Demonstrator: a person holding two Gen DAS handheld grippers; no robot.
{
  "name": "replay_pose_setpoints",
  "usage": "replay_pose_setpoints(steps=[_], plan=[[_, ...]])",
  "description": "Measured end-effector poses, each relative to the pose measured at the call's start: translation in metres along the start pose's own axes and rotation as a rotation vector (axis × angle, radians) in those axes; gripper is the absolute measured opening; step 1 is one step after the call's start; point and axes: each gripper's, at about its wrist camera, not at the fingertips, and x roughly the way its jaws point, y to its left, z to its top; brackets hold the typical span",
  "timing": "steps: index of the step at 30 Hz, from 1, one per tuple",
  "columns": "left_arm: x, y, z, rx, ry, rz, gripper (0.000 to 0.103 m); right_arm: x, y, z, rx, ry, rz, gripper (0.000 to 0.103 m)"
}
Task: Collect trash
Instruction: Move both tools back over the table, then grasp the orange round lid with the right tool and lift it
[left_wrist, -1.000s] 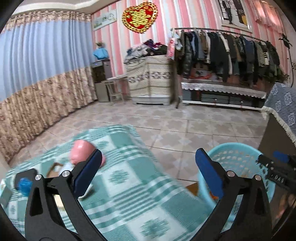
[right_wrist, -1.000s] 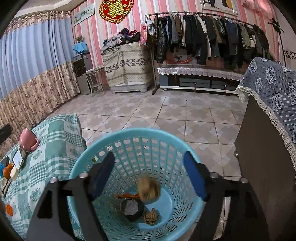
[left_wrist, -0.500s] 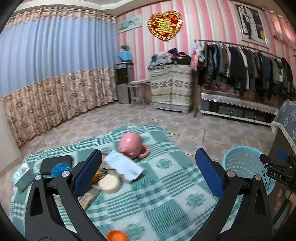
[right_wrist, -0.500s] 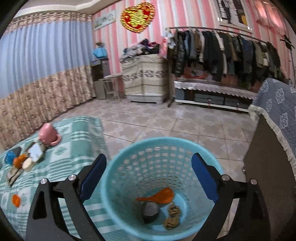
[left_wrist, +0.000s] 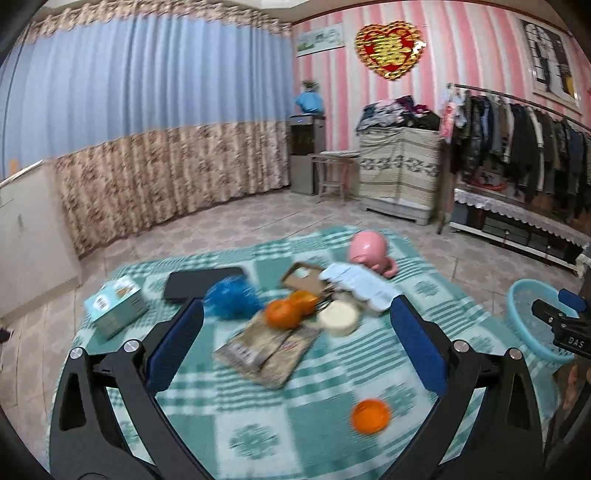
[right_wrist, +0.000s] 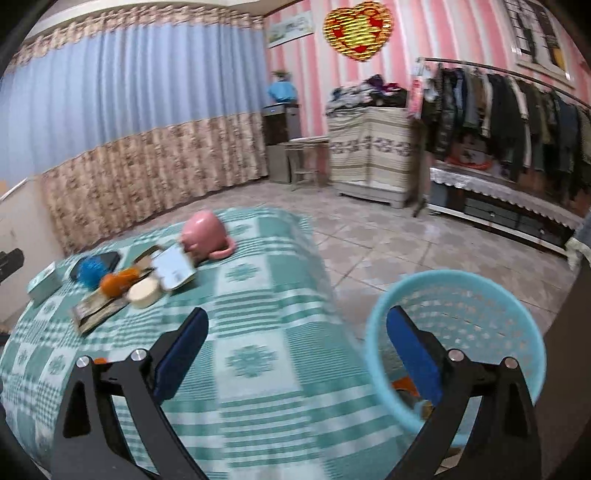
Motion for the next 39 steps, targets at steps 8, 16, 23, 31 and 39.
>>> replay_pose_setpoints(steps=[8, 16, 23, 31, 39], plan=[[0.008, 0.057, -0.046, -0.038, 0.095, 0.093, 0.098, 0.011, 0.047, -0.025, -0.074, 0.06, 0.073, 0.095], [0.029, 0.082, -0.081, -0.054, 0.172, 0.108, 0.098, 0.023, 0.099, -0.046, -0.197, 0.109, 0.166, 0.095], [0.038, 0.087, -0.094, -0.052, 0.186, 0.086, 0.098, 0.032, 0.144, -0.056, -0.239, 0.165, 0.242, 0.095], [0.042, 0.121, -0.094, -0.086, 0.209, 0.125, 0.098, 0.053, 0.194, -0.074, -0.349, 0.25, 0.274, 0.095], [0.045, 0.161, -0.106, -0.19, 0.253, 0.131, 0.098, 0.068, 0.187, -0.074, -0.269, 0.312, 0.327, 0.054]])
